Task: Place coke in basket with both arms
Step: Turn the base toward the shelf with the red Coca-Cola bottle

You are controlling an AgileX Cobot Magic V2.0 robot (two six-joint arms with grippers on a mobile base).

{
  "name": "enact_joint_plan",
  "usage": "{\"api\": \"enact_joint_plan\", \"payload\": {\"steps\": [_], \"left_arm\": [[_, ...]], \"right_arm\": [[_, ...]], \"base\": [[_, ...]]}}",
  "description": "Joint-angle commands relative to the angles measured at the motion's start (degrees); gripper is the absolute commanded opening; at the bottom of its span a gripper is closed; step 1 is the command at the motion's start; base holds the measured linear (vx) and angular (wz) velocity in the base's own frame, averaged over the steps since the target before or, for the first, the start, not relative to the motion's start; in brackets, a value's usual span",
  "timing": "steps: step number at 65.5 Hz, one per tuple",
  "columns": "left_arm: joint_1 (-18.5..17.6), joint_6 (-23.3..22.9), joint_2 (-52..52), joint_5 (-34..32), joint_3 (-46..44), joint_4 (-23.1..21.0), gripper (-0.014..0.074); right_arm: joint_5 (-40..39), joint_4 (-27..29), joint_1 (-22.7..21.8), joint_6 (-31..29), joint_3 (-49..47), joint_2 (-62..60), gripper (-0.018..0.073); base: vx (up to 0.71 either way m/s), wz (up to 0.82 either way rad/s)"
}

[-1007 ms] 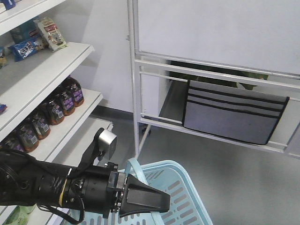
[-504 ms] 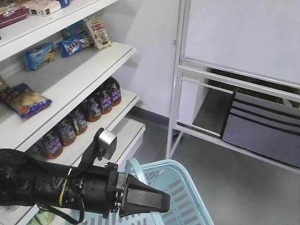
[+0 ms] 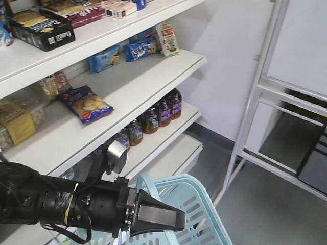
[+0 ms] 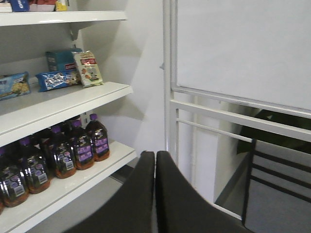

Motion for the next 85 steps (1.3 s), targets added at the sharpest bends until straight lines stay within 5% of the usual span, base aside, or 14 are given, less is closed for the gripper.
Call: {"api": "enact_joint_plan", "payload": {"steps": [1, 85], "left_arm": [[-0.31, -0.3, -2.01, -13.01, -1.23, -3.56, -0.0006], [-0.31, -0.3, -2.01, -13.01, -1.23, -3.56, -0.0006]], "right_arm": [[-4.44, -0.65, -0.37, -0.11, 0.86, -1.05, -0.0004], [-4.44, -0.65, -0.37, -0.11, 0.86, -1.05, -0.0004]], "base": [[0.08, 0.42], [0.04, 0.35]]}}
